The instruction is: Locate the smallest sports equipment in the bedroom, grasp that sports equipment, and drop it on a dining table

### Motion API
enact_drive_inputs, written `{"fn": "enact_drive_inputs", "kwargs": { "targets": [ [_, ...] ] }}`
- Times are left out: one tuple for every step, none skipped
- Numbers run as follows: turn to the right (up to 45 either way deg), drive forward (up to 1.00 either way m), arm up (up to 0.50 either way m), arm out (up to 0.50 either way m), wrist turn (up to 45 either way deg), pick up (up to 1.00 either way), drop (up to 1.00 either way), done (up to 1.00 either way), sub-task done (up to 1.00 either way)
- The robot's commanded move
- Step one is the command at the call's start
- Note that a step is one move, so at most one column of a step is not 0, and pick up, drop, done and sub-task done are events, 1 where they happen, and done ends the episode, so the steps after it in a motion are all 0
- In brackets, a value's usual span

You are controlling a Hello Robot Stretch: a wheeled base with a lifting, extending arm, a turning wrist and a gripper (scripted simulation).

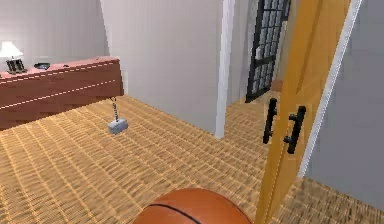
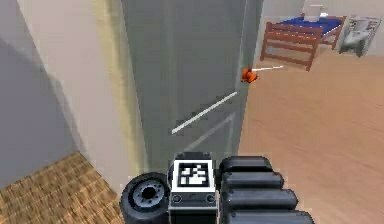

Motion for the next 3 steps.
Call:
{"fn": "enact_drive_inputs", "kwargs": {
  "targets": [
    [0.0, 0.6, 0.0, 0.0, 0.0, 0.0, 0.0, 0.0, 0.0],
    [33.0, 0.0, 0.0, 0.0, 0.0, 0.0, 0.0, 0.0, 0.0],
    [0.0, 0.05, 0.0, 0.0, 0.0, 0.0, 0.0, 0.0, 0.0]
  ]
}}
